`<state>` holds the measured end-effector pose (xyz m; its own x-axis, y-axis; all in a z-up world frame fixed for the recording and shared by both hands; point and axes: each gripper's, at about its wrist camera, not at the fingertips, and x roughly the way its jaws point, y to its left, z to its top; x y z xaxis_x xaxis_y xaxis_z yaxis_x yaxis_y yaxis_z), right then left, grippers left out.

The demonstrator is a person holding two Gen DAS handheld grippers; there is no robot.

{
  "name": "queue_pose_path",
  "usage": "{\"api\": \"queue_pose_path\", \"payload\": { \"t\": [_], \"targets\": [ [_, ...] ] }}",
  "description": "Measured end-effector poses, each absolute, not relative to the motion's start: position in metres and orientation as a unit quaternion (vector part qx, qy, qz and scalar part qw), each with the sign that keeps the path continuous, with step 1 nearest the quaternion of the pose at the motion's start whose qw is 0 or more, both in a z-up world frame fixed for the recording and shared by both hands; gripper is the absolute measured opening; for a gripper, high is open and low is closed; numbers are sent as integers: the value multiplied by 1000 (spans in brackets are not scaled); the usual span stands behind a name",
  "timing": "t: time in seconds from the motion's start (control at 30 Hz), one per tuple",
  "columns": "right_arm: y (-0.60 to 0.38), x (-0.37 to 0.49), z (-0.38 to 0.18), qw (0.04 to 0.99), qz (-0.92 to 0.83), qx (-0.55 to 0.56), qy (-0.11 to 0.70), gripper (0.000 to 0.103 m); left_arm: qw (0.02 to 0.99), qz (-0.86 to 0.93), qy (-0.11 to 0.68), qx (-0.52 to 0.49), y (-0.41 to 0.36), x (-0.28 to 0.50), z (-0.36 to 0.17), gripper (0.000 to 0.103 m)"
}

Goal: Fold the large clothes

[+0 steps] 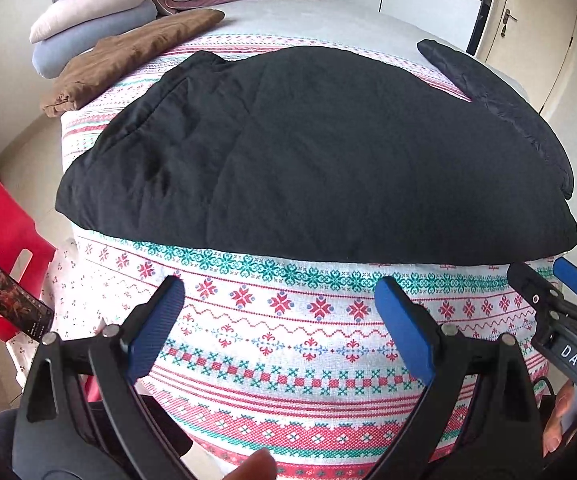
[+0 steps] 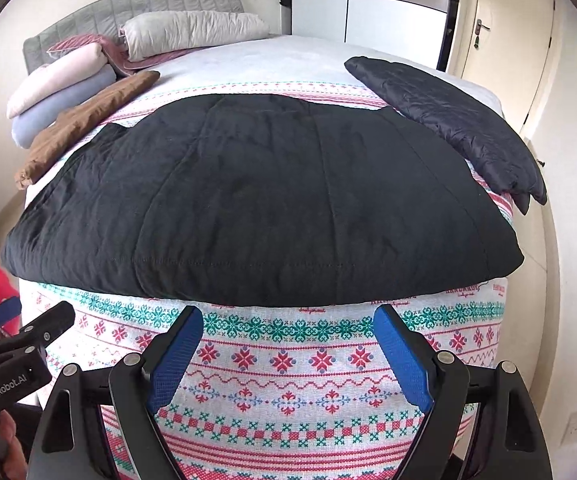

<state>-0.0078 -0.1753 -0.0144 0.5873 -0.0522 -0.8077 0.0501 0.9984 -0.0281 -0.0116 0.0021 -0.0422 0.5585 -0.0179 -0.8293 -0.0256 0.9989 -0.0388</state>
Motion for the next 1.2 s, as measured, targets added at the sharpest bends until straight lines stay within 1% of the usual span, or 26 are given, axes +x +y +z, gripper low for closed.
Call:
{"api": "queue_pose_path", "payload": {
  "t": [1.2],
  "targets": [
    [-169, -3, -25, 888, -18, -8, 459, 88, 885, 8, 465, -16, -1, -8, -46, 96]
  ]
}}
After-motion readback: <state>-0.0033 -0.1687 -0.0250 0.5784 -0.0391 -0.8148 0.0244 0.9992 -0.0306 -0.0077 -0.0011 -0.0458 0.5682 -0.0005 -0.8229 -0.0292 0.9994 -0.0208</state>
